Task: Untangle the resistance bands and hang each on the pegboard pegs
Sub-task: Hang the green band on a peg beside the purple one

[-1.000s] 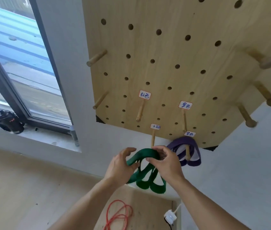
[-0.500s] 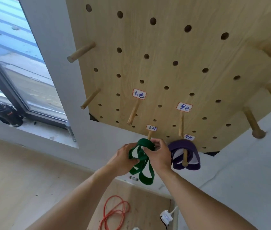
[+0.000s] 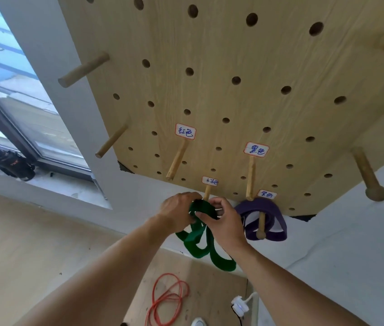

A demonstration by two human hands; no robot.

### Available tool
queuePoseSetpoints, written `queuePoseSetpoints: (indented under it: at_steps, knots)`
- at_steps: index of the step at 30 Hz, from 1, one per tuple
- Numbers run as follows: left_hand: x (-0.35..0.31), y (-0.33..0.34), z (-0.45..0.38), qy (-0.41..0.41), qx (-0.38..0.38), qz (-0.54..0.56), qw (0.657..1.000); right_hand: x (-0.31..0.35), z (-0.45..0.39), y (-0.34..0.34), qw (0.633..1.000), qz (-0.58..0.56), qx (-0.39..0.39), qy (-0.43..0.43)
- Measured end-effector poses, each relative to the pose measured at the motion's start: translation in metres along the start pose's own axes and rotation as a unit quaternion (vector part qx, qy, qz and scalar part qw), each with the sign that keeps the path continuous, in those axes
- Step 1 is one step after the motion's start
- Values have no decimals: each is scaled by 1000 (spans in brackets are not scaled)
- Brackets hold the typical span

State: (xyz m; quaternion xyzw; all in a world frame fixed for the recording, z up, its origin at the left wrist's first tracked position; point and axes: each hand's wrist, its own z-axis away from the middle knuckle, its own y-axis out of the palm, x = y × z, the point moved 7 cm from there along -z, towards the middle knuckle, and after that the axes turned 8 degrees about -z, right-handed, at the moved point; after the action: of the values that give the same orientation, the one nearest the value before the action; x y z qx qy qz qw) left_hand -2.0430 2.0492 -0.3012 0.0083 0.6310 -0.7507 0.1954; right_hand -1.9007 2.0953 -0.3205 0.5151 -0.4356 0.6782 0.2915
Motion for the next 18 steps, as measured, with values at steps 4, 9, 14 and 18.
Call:
queuePoseSetpoints:
  at_steps: [4,9,14,18]
  knots:
    - [0,-2,-7,32,10,-18,999,0,-3,-3,997,24,73,15]
    - [3,-2,-10,58,50,12,997,-8,-2,-4,993,64,93,30]
    - [4,-3,-15,63,90,22,994,-12,-3,-3,991,72,99,49]
    - [1,-10,-17,74,83,1,994,-13,-9,-3,986,101,119,59]
